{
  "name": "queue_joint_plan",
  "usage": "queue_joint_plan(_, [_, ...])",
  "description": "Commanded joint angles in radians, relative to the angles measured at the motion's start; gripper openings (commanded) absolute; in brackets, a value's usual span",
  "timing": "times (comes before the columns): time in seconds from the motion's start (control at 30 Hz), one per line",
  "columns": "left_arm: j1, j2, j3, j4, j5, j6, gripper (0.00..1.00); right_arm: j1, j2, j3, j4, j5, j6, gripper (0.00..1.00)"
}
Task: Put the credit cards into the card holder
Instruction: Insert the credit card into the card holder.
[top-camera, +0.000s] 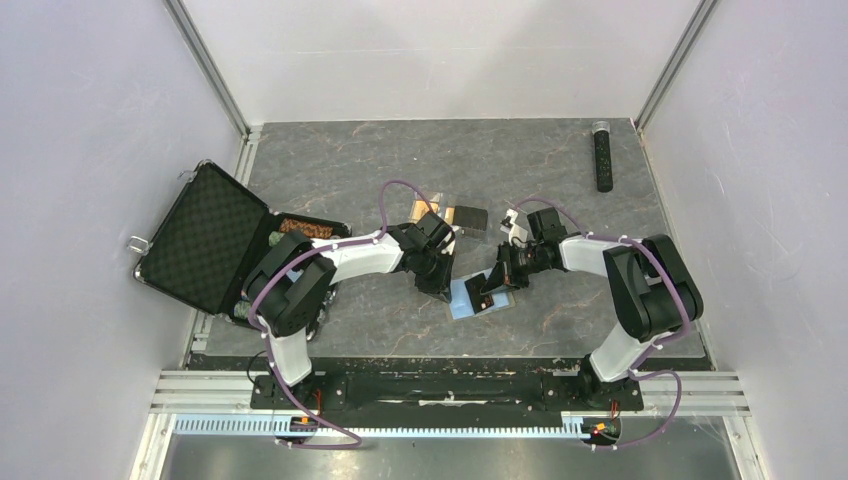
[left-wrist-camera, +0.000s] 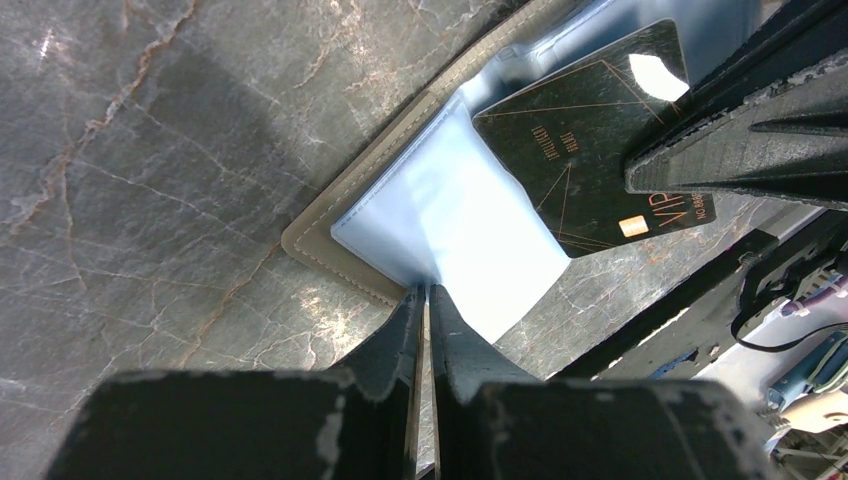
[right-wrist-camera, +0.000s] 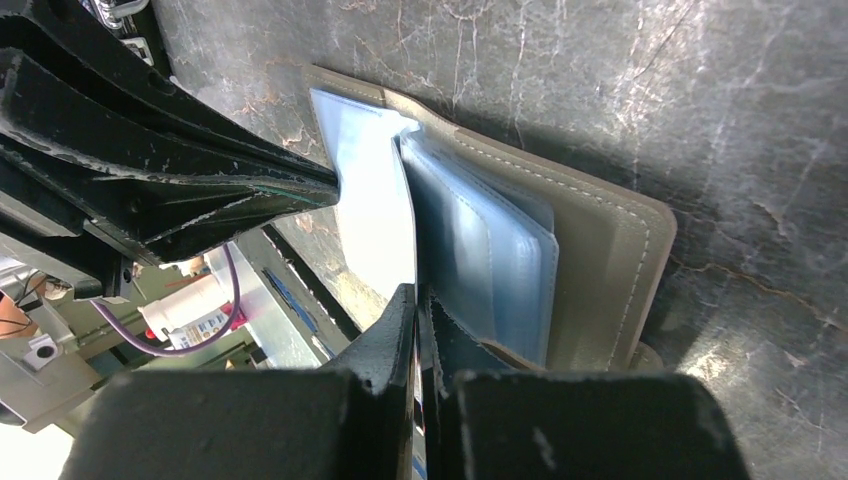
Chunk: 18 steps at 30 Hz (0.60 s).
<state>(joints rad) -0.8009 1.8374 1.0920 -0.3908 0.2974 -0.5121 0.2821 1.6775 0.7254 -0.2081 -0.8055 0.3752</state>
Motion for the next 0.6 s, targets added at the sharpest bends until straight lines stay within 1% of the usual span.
queue_joint_plan(0.0, [-0.007, 0.042, -0.007, -0.052, -0.070, 0.060, 0.12, 0.008, 0.023, 0.019, -0.021, 0.044, -0.033, 0.00])
queue_joint_plan(0.3, [-0.011, 0.045, -0.007, -0.052, -0.066, 0.060, 0.11, 0.048, 0.043, 0.028, 0.011, 0.070, -0.035, 0.00])
queue_joint_plan(0.57, [-0.012, 0.045, -0.008, -0.052, -0.065, 0.058, 0.11, 0.057, 0.050, 0.015, 0.042, 0.084, -0.021, 0.00])
